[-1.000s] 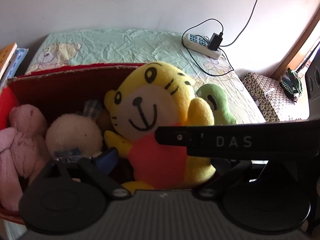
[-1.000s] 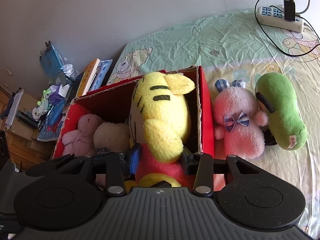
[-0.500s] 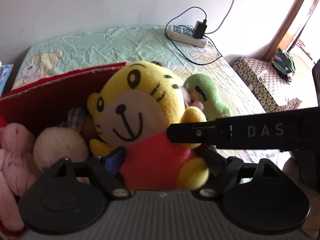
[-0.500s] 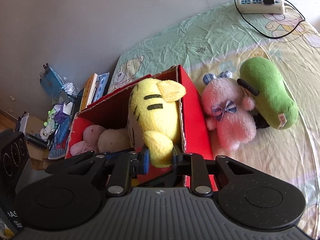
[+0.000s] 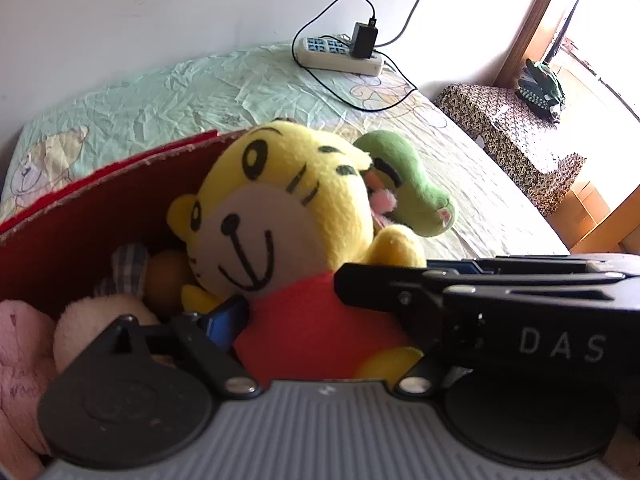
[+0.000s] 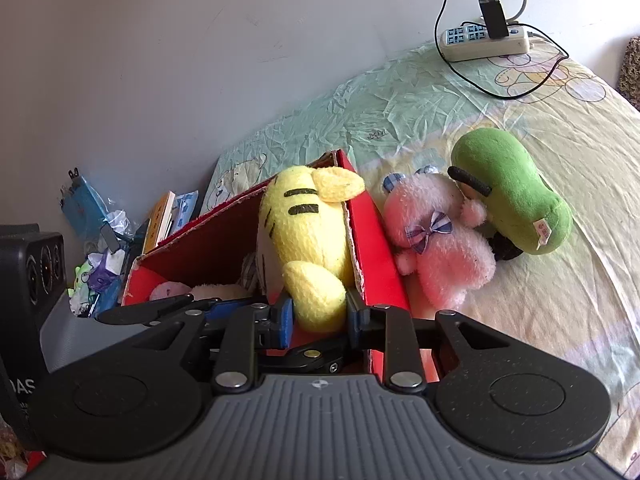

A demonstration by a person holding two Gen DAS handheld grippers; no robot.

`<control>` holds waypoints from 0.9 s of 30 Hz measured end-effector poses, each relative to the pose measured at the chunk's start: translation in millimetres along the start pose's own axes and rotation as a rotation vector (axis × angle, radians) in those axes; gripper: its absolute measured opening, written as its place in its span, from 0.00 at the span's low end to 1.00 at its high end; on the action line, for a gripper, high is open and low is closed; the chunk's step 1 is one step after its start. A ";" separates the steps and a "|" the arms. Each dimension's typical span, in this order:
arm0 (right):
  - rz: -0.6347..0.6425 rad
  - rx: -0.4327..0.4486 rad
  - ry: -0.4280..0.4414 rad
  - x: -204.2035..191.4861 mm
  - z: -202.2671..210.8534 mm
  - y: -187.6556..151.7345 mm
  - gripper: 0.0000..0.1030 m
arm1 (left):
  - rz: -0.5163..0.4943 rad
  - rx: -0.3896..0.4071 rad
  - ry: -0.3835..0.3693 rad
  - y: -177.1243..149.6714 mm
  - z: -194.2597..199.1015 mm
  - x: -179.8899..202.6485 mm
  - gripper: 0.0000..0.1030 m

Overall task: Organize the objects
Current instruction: 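Open the right gripper to release the tiger plush and withdraw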

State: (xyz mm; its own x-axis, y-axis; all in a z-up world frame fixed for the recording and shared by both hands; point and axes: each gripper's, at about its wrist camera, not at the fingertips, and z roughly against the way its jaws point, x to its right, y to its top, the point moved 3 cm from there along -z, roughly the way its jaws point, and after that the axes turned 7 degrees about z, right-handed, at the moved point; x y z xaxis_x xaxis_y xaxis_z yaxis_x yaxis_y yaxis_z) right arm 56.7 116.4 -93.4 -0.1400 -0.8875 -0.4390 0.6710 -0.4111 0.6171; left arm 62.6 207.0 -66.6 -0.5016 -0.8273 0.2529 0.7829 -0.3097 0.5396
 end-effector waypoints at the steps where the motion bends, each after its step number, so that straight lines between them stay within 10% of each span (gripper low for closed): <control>1: -0.002 0.006 0.002 0.2 0.5 -0.9 0.26 | 0.000 0.002 -0.005 -0.5 0.8 -0.6 0.82; 27: -0.061 0.013 0.010 0.5 10.3 -9.7 0.29 | 0.021 0.058 0.052 -10.5 29.2 -5.6 0.93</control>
State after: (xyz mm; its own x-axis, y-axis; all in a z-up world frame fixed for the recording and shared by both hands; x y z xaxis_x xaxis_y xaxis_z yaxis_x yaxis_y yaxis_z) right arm 42.7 117.8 -92.9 -0.1731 -0.8584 -0.4830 0.6515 -0.4675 0.5974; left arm 46.4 228.5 -50.3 -0.4644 -0.8571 0.2228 0.7694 -0.2659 0.5809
